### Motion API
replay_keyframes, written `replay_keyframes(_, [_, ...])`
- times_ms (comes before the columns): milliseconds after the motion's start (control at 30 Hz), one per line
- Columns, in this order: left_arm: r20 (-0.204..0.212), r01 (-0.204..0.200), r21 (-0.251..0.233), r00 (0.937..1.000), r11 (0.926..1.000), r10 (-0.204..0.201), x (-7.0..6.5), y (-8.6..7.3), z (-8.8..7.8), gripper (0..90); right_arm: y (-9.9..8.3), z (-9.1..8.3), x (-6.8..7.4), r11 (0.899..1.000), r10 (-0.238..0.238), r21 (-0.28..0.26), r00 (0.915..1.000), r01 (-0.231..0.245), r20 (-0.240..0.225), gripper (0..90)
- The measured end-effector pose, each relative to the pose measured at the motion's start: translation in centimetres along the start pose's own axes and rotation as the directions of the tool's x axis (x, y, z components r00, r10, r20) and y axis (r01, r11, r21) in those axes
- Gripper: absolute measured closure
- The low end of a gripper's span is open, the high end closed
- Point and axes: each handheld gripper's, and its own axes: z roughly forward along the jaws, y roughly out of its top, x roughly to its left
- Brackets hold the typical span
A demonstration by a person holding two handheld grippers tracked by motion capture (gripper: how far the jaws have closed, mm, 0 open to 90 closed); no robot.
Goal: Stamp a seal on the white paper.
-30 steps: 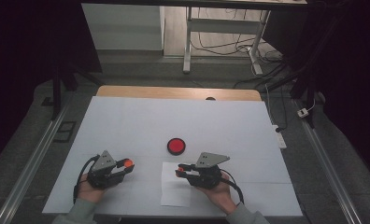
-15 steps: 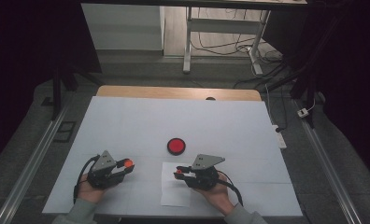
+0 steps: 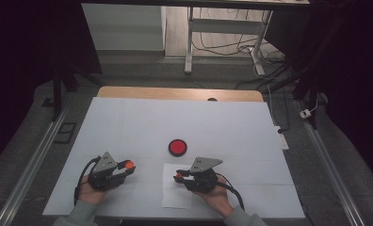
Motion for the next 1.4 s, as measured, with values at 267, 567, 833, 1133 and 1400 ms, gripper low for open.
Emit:
replay_keyframes(267, [0.001, 0.0, 0.0, 1.0, 1.0, 0.0, 0.0, 0.0, 0.0, 64.4, -0.1, 0.4, 0.1, 1.0, -0.01, 0.024, 0.9999, 0.009, 0.008, 72.1])
replay_keyframes(567, [0.002, -0.001, 0.002, 1.0, 1.0, 0.001, 0.0, 0.0, 0.0, 64.4, -0.3, 0.6, 0.2, 0.999, -0.02, 0.044, 0.9997, 0.019, 0.015, 72.1])
replay_keyframes(833, [0.002, -0.001, 0.003, 1.0, 1.0, 0.001, 0.0, 0.0, 0.0, 64.4, -0.4, 0.9, 0.2, 0.998, -0.024, 0.057, 0.9996, 0.023, 0.017, 72.2])
replay_keyframes(1133, [0.004, 0.0, 0.002, 1.0, 1.0, 0.0, 0.0, 0.0, 0.0, 64.4, -0.5, 1.1, 0.2, 0.997, -0.033, 0.074, 0.9992, 0.032, 0.022, 72.1])
replay_keyframes(1400, [0.004, 0.0, 0.001, 1.0, 1.0, 0.0, 0.0, 0.0, 0.0, 64.4, -0.7, 1.4, 0.3, 0.996, -0.039, 0.081, 0.999, 0.037, 0.024, 72.2])
